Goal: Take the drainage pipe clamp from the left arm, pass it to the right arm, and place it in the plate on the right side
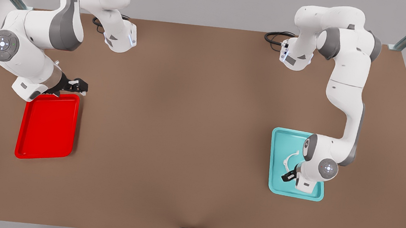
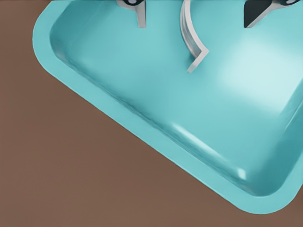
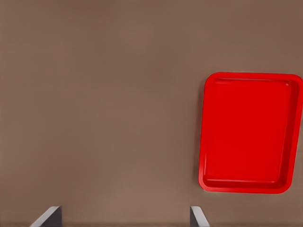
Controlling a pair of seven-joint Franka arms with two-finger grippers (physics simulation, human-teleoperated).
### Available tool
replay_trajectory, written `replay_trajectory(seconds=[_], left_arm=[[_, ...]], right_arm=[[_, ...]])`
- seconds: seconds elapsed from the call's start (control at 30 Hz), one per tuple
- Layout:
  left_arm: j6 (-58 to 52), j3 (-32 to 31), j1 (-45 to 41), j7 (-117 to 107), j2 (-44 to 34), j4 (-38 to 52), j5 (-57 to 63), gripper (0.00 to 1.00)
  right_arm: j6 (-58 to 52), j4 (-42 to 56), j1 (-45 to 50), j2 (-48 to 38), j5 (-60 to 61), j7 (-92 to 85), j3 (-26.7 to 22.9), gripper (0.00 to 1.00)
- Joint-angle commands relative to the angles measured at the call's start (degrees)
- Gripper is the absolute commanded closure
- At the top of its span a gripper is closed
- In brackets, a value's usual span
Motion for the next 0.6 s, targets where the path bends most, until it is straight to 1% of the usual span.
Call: replay_trajectory(seconds=[0.0,0.07,0.2,0.23,0.3,0.4,0.43,0.47,0.5,0.53,0.57], left_arm=[[2.20,-0.01,-0.01,-13.44,0.18,-0.06,0.00,0.00],[4.21,-0.01,-0.01,-13.44,0.53,-1.20,0.09,0.00],[4.57,0.08,-0.01,-13.35,0.53,-1.82,-0.09,0.00],[4.57,0.08,0.08,-13.53,0.61,-1.73,-0.26,0.04],[4.48,0.08,0.08,-13.88,0.53,-1.82,-0.26,0.23],[3.95,0.08,0.08,-13.79,0.53,-1.82,-0.44,0.32],[3.95,0.08,0.08,-13.79,0.53,-1.82,-0.44,0.32],[3.95,0.08,0.08,-13.88,0.53,-1.82,-0.44,0.38],[3.95,0.08,0.25,-13.79,0.53,-1.82,-0.53,0.40],[3.95,0.08,0.25,-13.79,0.53,-1.82,-1.49,0.49],[3.95,0.08,0.34,-13.71,0.53,-1.73,-2.11,0.49]], right_arm=[[0.19,-0.06,0.00,-0.07,0.04,-0.80,-0.03,0.00],[0.54,-0.41,0.00,-0.07,0.04,-0.80,-0.03,0.00],[0.71,-0.67,0.00,-0.07,0.12,-1.06,-0.03,0.00],[0.71,-0.67,0.00,-0.07,0.12,-1.06,-0.03,0.00],[0.71,-0.76,0.00,-0.07,0.12,-1.06,-0.03,0.00],[0.98,-1.11,0.00,-0.15,0.12,-1.06,-0.03,0.00],[0.98,-1.11,0.00,-0.07,0.12,-1.06,-0.03,0.00],[0.98,-1.11,0.00,-0.16,0.12,-1.06,-0.03,0.00],[0.98,-1.11,0.00,-0.16,0.12,-1.06,-0.03,0.00],[0.98,-1.20,0.00,-0.16,0.12,-1.06,-0.03,0.00],[0.98,-1.20,0.00,-0.16,0.12,-1.06,-0.03,0.00]])
